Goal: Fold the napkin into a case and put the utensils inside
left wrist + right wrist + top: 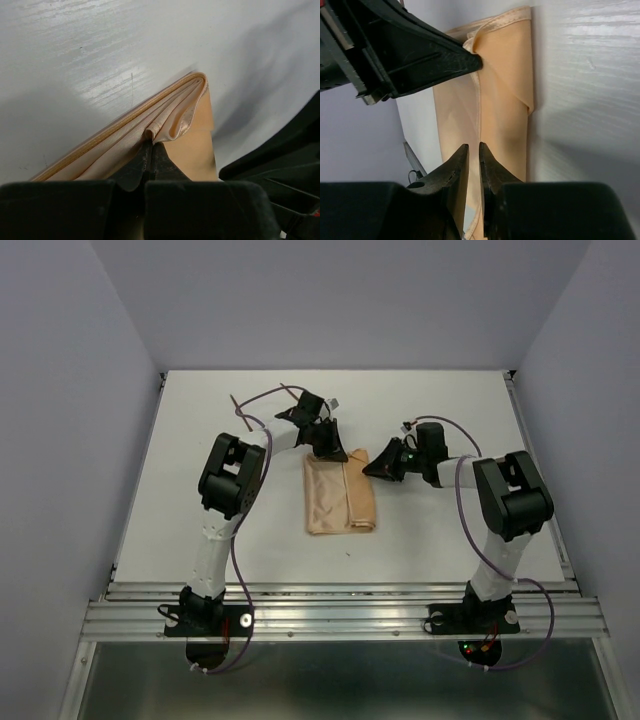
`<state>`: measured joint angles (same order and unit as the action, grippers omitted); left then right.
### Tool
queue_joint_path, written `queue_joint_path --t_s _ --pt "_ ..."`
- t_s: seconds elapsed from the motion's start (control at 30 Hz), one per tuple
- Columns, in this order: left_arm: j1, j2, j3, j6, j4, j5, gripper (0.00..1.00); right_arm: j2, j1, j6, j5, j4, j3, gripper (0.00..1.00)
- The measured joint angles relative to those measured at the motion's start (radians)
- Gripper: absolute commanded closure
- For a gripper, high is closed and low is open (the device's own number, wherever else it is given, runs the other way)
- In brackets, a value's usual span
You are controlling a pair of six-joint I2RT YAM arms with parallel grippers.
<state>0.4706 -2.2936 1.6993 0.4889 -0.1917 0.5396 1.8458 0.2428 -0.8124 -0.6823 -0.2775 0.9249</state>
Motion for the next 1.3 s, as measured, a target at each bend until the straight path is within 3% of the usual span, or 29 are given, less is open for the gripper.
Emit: queue_joint_path --t_s 0.27,0.47,1.1,1.3 --pt "-0.002 -0.004 0.003 -0.007 0.0 0.006 1.0 0.187 -0.006 -0.086 -0.112 -0.175 -0.013 0.83" --pt "-0.003 -0.005 0.003 -0.007 0.0 0.009 1.0 0.188 -0.006 -0.109 -0.146 -0.278 -0.076 0.83" --pt "-0.008 -0.007 0.002 0.018 0.003 0.014 1.0 0.063 0.114 -0.02 -0.134 -0.221 -0.211 0.83" --pt "-0.008 -0.007 -0.003 0.021 0.01 0.016 1.0 0.051 0.131 -0.057 -0.125 -0.297 -0.274 0.84"
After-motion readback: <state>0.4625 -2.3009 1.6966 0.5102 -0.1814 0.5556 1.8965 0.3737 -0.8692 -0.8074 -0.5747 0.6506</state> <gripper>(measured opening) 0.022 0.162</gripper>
